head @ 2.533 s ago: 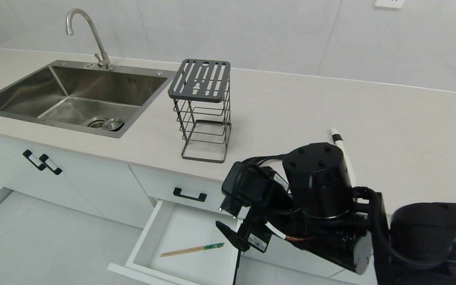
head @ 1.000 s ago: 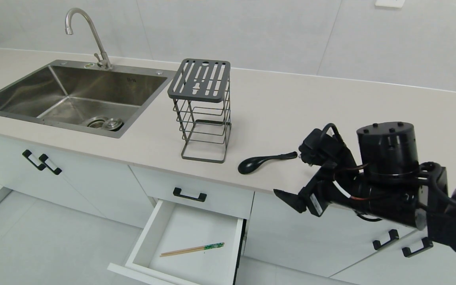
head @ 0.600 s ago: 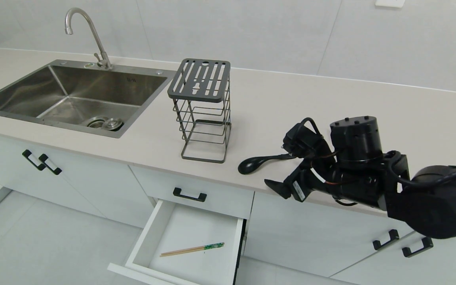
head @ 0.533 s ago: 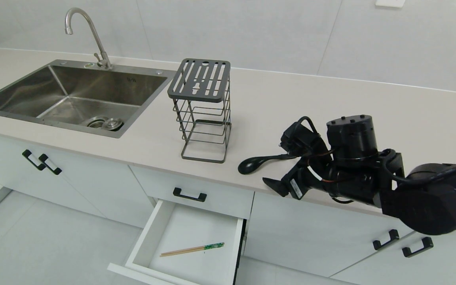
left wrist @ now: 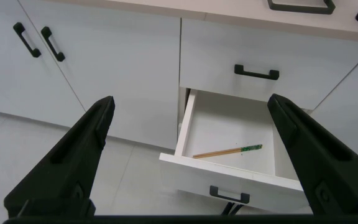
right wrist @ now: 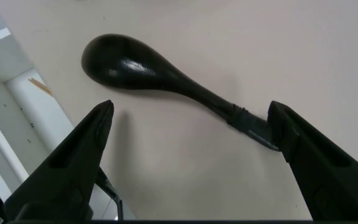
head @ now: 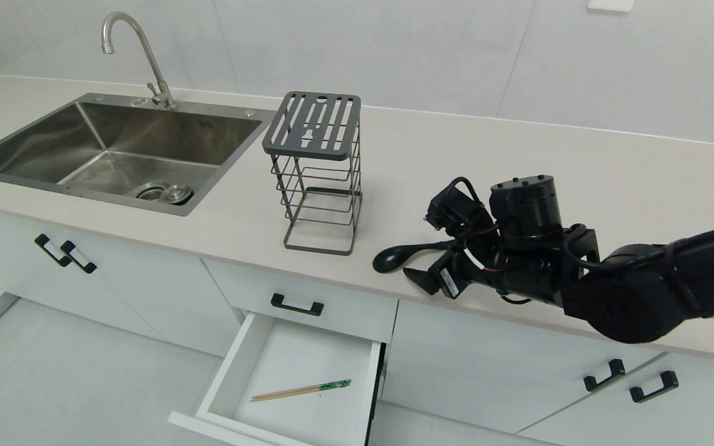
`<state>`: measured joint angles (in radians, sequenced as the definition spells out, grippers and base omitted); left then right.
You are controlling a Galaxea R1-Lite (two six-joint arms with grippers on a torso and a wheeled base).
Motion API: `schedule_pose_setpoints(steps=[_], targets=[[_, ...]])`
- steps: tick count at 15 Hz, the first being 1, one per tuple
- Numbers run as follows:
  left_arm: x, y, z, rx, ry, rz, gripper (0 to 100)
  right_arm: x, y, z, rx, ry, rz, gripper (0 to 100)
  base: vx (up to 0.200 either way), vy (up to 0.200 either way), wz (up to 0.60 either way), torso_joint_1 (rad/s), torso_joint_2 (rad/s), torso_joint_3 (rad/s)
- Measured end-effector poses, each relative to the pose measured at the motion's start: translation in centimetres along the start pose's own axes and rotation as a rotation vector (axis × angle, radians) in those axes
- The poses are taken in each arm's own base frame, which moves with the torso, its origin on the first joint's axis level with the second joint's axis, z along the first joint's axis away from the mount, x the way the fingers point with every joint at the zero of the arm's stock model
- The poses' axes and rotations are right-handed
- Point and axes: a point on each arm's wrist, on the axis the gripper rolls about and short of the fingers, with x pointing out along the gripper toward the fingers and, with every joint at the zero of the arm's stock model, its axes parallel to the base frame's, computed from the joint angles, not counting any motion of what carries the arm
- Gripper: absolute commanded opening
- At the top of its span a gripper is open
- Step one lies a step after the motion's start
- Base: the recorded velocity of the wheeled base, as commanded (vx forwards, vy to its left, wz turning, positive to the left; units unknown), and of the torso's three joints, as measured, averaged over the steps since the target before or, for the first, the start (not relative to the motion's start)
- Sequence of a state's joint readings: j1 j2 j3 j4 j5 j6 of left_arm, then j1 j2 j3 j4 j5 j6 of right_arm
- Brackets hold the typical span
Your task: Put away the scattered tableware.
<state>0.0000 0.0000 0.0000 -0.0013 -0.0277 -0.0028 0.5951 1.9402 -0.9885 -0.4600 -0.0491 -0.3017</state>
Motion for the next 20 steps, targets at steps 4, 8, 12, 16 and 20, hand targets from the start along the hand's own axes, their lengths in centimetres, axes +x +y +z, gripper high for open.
schedule_pose_setpoints(steps=[4,8,12,16,20], targets=[[0.0,0.0,0.0,0.000,0.000,0.000,100,1.0,0.1,-0.2,-0.001,0.010,0.004,100,0.000,0.000,0.00,0.000,0.00,0.000],[0.0,0.0,0.0,0.000,0.000,0.000,100,2.0,0.1,0.0,0.000,0.006,0.003,100,0.000,0.000,0.00,0.000,0.00,0.000],[0.0,0.0,0.0,0.000,0.000,0.000,100,3.2,0.1,0.3,0.017,-0.002,0.003,100,0.000,0.000,0.00,0.000,0.00,0.000],[0.0,0.0,0.0,0.000,0.000,0.000,100,3.7,0.0,0.7,0.108,-0.002,0.007,100,0.000,0.000,0.00,0.000,0.00,0.000],[0.0,0.0,0.0,0.000,0.000,0.000,100,3.9,-0.1,1.1,0.170,0.000,0.014,100,0.000,0.000,0.00,0.000,0.00,0.000]])
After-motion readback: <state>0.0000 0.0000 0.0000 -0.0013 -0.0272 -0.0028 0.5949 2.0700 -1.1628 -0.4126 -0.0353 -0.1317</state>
